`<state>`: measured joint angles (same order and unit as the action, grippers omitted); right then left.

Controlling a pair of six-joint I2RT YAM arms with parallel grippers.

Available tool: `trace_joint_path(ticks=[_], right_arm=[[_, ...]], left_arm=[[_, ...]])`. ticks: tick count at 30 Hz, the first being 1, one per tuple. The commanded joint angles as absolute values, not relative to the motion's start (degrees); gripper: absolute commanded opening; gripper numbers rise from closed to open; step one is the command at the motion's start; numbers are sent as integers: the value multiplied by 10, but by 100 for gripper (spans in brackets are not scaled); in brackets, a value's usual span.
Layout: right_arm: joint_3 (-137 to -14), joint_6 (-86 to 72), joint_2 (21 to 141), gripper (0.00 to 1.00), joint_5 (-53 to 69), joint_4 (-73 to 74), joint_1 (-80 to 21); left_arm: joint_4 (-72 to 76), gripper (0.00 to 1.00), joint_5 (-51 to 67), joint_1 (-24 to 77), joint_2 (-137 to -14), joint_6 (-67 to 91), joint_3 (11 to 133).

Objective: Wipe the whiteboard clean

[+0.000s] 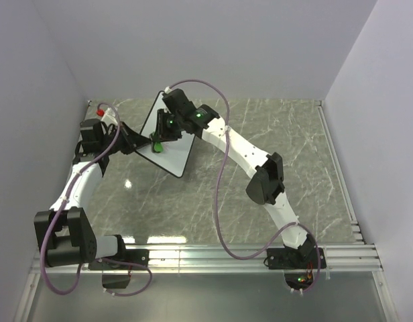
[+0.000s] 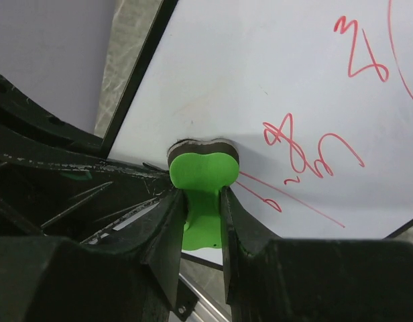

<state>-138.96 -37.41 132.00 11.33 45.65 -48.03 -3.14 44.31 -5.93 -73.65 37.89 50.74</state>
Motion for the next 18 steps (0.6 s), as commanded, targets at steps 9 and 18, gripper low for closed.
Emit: trace_joint_path(ticks=[9, 18], right_arm=[[-1344, -355, 1320, 0, 32, 489, -476], [-1095, -345, 1240, 0, 67, 377, -463]], left_arm=[[34, 0, 558, -20, -687, 426, 545], [18, 0, 577, -9, -721, 437, 628]])
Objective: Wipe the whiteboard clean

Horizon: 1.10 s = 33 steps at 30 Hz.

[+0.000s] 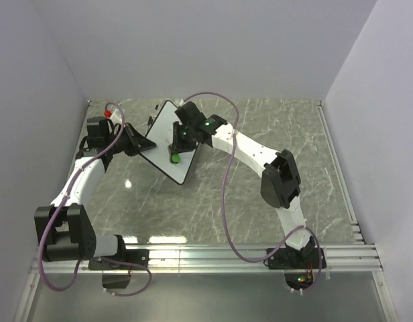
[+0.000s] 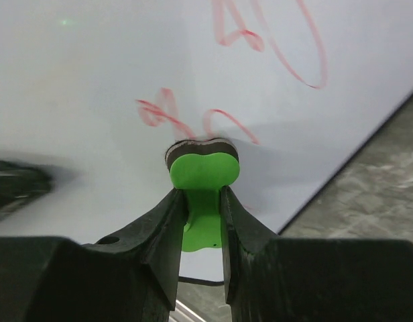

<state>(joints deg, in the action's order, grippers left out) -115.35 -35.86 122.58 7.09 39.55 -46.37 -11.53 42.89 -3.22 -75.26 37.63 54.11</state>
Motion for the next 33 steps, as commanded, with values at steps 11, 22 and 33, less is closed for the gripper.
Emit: trace_joint_path(ticks=[11, 22, 33], right_arm=[[-1026, -361, 1204, 0, 68, 359, -451], [-1372, -406, 1314, 0, 117, 433, -451], [-1368, -403, 1311, 0, 109, 410, -444]], left_arm=[[47, 0, 581, -7, -730, 465, 641], [90, 0, 580, -4, -707, 494, 574], [102, 0, 574, 47, -689, 512, 550]])
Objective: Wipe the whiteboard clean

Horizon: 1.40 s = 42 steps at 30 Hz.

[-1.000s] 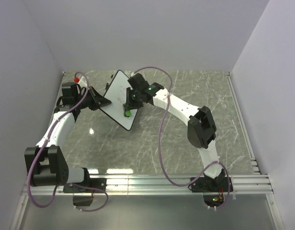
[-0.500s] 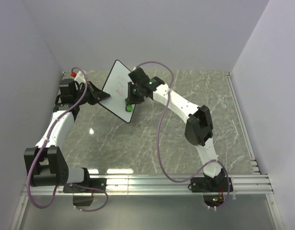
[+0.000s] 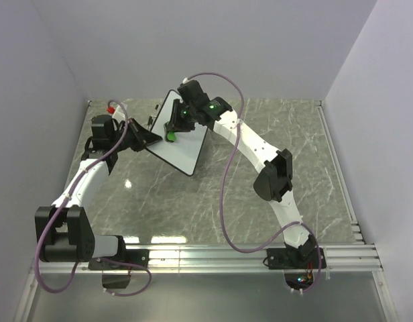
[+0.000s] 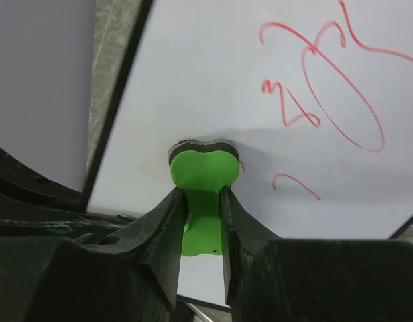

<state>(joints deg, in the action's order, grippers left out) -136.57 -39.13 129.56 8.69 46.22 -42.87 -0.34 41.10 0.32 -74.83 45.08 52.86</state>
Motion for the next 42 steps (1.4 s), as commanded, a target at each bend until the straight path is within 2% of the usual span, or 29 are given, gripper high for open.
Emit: trace_joint_path(ticks=[1, 7, 16, 26, 30, 33, 42], right_arm=[[-1359, -403, 1310, 0, 107, 408, -441], [-1314, -391, 1297, 0, 94, 410, -422], [-1000, -363, 1189, 0, 83, 330, -403], [-883, -354, 1150, 0, 73, 301, -393], [-901, -359, 1157, 0, 79, 303, -394], [-965, -363, 1178, 0, 83, 325, -394], [-1264, -367, 1272, 0, 119, 403, -420]], left_arm=[[96, 0, 576, 50, -687, 508, 554], [50, 0, 569, 51, -674, 482, 565], [55, 0, 574, 51, -693, 490, 610], [56, 0, 581, 52, -693, 490, 607], [69, 0, 591, 55, -692, 502, 597], [77, 0, 598, 63, -692, 502, 584], [69, 0, 594, 92, -667, 492, 531]])
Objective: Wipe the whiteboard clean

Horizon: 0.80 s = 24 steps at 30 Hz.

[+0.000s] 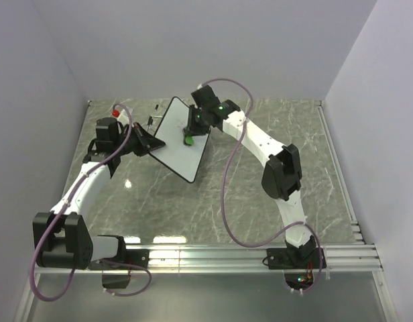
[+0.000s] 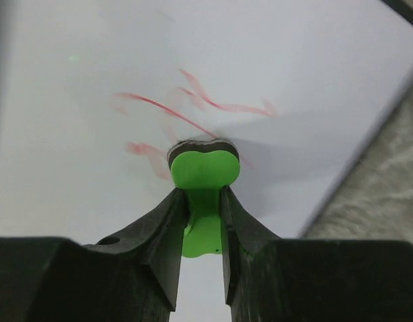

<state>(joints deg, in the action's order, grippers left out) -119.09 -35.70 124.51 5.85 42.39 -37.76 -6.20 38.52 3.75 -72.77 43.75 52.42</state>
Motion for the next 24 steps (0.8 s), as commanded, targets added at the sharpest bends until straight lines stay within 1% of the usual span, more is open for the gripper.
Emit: trace_joint_path(ticks=[1, 6, 11, 14, 15, 17, 18, 20, 21, 24], right_arm=[[-1300, -373, 1285, 0, 129, 406, -420], [-1355, -388, 1308, 0, 141, 391, -420], [-1343, -386, 1310, 0, 133, 401, -417], [-1269, -378, 1277, 0, 122, 388, -410], [-1219, -377, 1254, 0, 121, 381, -409], [-1164, -377, 1228, 0, 120, 358, -398], [-1109, -377, 1200, 0, 116, 350, -395], [-1054, -378, 1159, 0, 112, 324, -381], [-1003, -379, 1145, 0, 111, 313, -375], [-927, -385, 1107, 0, 111, 280, -355]], left_arm=[[72, 0, 593, 95, -664, 495, 527], [78, 0, 594, 112, -650, 503, 517], [59, 0, 577, 114, -631, 490, 525], [51, 0, 572, 114, -634, 489, 535], [48, 0, 570, 113, -634, 486, 538], [41, 0, 568, 113, -636, 482, 543], [40, 0, 566, 112, -635, 481, 544], [36, 0, 562, 108, -635, 479, 548], [33, 0, 560, 106, -635, 478, 548], [29, 0, 556, 100, -635, 475, 552]])
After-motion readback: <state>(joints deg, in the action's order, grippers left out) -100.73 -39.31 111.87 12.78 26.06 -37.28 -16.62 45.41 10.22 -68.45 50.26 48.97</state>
